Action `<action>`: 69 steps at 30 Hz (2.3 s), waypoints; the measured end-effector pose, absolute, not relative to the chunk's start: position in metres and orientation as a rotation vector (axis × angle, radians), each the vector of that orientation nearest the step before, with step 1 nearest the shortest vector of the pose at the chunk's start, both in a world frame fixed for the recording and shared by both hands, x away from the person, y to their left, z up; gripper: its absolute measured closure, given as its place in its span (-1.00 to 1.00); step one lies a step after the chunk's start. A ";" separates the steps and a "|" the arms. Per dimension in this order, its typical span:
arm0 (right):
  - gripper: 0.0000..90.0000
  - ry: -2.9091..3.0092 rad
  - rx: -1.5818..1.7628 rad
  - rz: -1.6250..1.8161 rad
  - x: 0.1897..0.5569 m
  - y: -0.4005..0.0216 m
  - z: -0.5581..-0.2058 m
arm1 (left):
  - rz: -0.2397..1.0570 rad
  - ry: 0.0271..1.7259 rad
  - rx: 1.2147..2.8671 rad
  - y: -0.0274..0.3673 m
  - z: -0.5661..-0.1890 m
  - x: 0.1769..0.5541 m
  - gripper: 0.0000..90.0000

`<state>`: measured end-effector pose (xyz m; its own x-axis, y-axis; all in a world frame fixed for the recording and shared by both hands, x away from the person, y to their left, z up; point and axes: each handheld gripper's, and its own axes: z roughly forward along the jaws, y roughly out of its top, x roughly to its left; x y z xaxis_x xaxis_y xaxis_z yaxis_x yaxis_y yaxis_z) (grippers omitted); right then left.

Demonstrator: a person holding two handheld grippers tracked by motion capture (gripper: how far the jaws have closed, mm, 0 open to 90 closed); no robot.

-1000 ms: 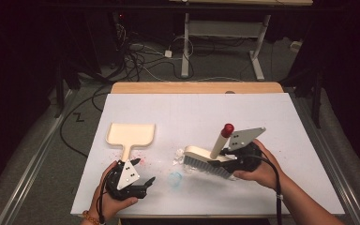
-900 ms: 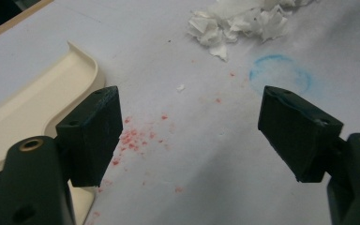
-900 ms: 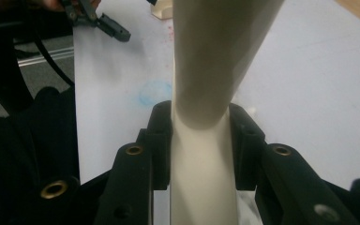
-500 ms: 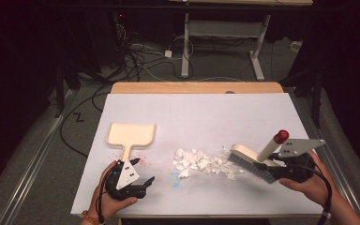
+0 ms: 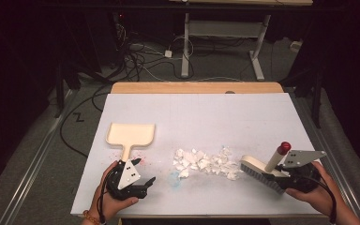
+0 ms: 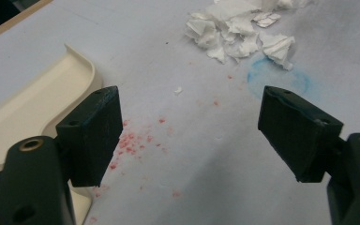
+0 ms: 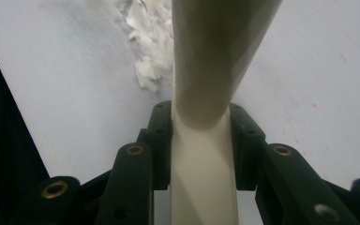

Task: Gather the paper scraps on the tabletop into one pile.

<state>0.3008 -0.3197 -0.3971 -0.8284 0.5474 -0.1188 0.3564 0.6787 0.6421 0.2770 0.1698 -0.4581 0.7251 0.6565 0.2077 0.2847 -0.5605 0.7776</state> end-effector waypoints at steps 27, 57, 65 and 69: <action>0.49 2.606 0.523 0.980 0.332 -0.220 -0.377 | 0.620 0.714 2.169 0.173 -0.459 0.277 -0.52; 0.49 2.316 0.925 0.817 0.351 -0.167 -0.417 | 0.632 0.711 2.157 0.174 -0.455 0.278 -0.51; 0.49 2.330 0.872 0.900 0.348 -0.128 -0.411 | 0.633 0.701 2.161 0.173 -0.455 0.278 -0.51; 0.50 2.299 0.870 0.934 0.351 -0.134 -0.403 | 0.629 0.703 2.161 0.174 -0.456 0.278 -0.51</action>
<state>0.3508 -0.1337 -0.4035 -0.6668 0.7154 -0.2087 0.3670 0.5589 0.7436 0.2775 0.1742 -0.4556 0.7265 0.6551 0.2074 0.2785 -0.5567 0.7826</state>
